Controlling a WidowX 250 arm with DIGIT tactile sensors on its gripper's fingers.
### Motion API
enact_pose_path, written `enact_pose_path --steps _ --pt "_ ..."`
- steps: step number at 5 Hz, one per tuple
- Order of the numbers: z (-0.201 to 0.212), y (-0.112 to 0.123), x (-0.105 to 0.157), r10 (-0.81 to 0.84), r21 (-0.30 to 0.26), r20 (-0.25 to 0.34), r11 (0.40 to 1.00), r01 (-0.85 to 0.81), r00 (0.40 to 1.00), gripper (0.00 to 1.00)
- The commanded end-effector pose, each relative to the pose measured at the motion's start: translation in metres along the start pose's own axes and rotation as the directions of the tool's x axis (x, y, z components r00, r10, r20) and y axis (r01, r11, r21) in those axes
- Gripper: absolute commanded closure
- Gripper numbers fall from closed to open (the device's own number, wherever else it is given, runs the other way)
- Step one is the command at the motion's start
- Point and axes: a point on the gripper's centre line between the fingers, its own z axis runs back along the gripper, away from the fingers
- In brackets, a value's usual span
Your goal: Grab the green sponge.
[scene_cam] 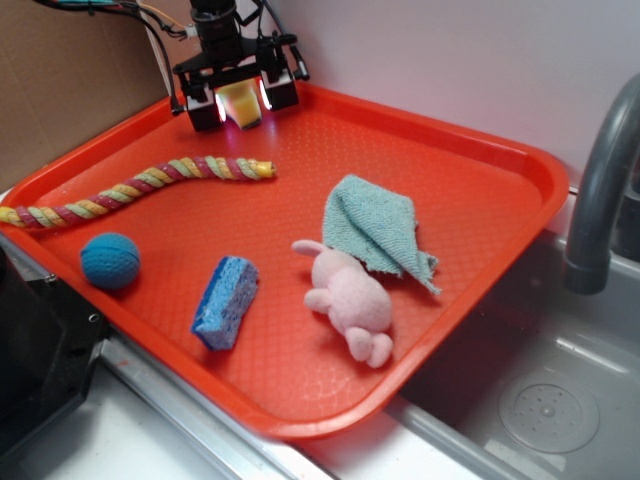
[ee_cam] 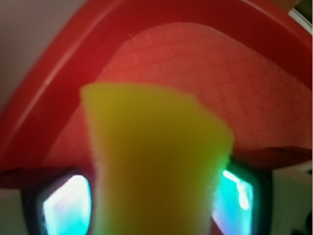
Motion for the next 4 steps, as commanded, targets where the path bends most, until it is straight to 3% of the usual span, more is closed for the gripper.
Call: enact_pose_path --steps 1,2,3,4 --pt "-0.004 0.006 0.010 -0.012 0.025 0.035 1.000 0.011 0.999 1.00" --pt "0.005 0.007 0.006 -0.081 0.014 0.038 0.997 0.080 0.996 1.00" --pt "0.054 0.013 -0.011 -0.267 -0.048 0.037 0.962 0.268 0.963 1.00" --pt "0.108 0.028 -0.041 -0.383 -0.168 0.089 0.904 0.392 0.920 1.00"
